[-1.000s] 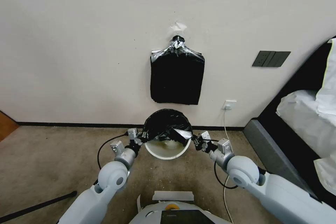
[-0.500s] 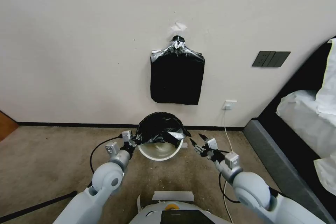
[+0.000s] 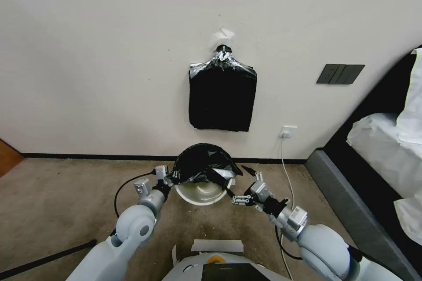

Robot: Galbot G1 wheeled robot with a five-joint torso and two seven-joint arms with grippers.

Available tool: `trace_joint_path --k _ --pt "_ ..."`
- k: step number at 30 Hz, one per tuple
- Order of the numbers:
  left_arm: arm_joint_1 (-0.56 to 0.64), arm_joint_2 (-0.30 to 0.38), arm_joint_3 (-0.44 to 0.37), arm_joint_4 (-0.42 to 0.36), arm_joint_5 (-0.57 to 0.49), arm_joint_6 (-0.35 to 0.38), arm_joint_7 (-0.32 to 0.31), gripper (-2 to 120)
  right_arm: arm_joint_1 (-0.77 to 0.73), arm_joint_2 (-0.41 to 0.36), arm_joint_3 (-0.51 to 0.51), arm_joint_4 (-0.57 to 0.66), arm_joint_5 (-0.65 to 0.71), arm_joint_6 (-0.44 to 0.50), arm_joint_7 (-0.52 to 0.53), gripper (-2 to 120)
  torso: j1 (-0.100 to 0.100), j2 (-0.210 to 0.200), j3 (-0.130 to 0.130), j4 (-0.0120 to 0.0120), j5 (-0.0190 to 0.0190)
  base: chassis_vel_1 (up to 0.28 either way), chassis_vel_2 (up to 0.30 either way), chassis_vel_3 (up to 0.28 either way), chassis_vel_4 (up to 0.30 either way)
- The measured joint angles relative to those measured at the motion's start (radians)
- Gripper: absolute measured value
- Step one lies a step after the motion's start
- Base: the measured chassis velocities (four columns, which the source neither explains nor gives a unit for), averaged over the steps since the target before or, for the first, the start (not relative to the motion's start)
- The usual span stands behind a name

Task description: Place a trash bag onto the trash bin.

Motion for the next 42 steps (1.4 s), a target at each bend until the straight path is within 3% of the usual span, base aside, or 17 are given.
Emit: trace_joint_path --k 19,28,35,42 --pt "0.002 -0.002 0.018 -0.021 0.005 0.014 0.002 1 0.02 -0.024 -0.022 -0.03 -0.052 0.014 -0.025 0 0.0 0.0 0.0 0.0 0.0 0.0 0.0 0.0 0.0" --pt "-0.008 -0.01 0.006 -0.023 -0.042 0.028 -0.023 1 -0.059 -0.023 -0.003 -0.036 -0.086 0.121 -0.056 0 0.0 0.0 0.0 0.0 0.0 0.0 0.0 0.0 0.0" --pt "-0.013 -0.01 -0.017 -0.041 -0.119 0.048 -0.071 1 -0.167 0.003 0.0 -0.07 -0.157 0.298 -0.184 0 0.0 0.0 0.0 -0.0003 0.0 0.0 0.0 0.0 0.0" --pt "-0.003 -0.017 -0.018 -0.067 -0.16 0.066 -0.109 1 -0.184 0.037 -0.019 -0.114 -0.242 0.361 -0.246 0 0.0 0.0 0.0 0.0 0.0001 0.0 0.0 0.0 0.0"
